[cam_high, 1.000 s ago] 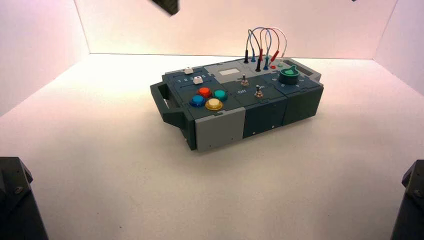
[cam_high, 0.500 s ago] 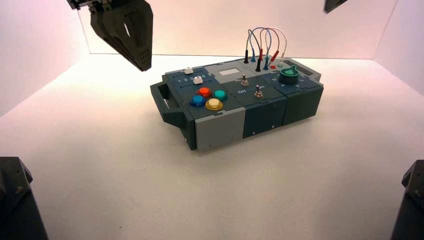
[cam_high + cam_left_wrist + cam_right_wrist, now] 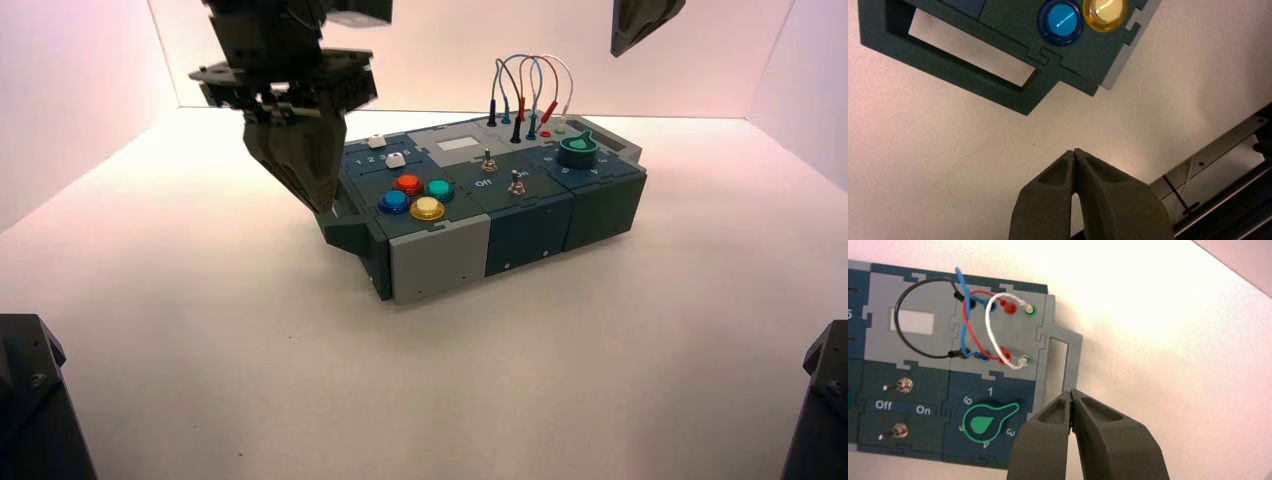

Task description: Rotate the box clockwise.

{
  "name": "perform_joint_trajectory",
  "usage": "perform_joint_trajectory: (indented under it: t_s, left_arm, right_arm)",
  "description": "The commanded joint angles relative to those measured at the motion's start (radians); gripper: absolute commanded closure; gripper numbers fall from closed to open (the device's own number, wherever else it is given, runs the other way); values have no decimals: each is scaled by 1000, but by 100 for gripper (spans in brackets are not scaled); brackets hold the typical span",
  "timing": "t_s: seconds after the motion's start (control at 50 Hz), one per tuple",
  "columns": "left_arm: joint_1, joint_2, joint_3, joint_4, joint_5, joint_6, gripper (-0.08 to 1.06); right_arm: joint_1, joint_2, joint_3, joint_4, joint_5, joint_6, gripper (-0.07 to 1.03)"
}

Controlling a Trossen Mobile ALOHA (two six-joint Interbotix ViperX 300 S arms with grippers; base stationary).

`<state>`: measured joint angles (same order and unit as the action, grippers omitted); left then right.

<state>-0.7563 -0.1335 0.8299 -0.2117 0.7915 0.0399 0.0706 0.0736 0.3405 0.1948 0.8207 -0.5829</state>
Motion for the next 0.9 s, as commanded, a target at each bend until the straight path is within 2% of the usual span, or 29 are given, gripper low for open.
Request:
perform_joint_trajectory:
  t_s: [0.02,0.26,0.38,0.54,0.9]
  left_arm:
    - [8,37,-23,12,-54,2,101]
    - [91,92,-34,20,-112,2,101]
    - [133,98,-48,21,-114,12,101]
    - [138,100,-67,20,-103,31,101]
    - [138,121,-106,5,-95,31,101]
  right_arm:
    - [3,14,-63,2,-11,-29,99]
    - [3,57,-86,2,-29,-46,99]
    - [3,75,-89,5,-37,-55,99]
    - [3,86,-95,5,-41,-55,99]
    - [3,140,-106,5,-103,-71,99]
